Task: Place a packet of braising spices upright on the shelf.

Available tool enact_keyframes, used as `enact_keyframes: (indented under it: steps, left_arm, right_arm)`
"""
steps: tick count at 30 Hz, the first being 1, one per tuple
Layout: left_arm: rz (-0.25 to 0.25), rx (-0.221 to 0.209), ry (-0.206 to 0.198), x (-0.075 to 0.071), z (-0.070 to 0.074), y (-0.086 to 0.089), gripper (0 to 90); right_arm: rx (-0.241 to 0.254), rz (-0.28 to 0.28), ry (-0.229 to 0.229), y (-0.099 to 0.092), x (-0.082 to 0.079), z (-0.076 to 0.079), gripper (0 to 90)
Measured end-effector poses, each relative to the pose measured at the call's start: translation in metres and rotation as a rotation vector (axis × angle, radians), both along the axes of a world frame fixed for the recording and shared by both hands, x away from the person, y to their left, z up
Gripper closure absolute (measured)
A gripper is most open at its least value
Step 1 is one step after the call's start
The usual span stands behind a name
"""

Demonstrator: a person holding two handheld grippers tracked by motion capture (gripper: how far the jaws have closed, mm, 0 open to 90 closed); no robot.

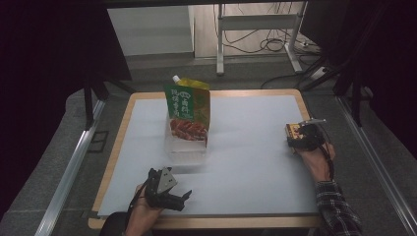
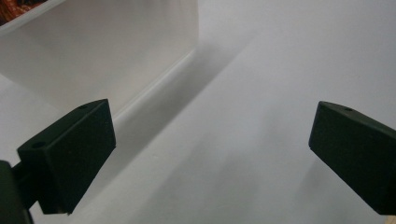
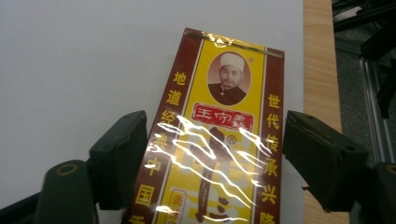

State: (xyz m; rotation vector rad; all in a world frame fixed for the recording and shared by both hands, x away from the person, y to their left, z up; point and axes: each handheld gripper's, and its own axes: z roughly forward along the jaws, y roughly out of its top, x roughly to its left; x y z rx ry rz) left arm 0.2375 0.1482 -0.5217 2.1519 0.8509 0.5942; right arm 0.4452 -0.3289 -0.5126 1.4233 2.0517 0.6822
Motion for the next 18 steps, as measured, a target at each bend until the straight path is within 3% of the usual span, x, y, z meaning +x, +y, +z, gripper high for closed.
enact_keyframes:
  steps: [3, 9, 18]
  left_arm:
    - [0.002, -0.002, -0.001, 0.000, -0.001, -0.001, 0.2]
    - [0.002, 0.003, -0.002, 0.000, 0.000, 0.000, 0.3]
    - [0.005, 0.001, -0.007, -0.001, 0.000, 0.000, 0.4]
  right_arm:
    - [-0.014, -0.013, 0.005, 0.002, -0.001, 0.002, 29.5]
    - [0.022, -0.029, 0.022, 0.000, -0.003, 0.005, 31.6]
    - [0.080, 0.031, -0.006, -0.003, -0.016, 0.019, 32.0]
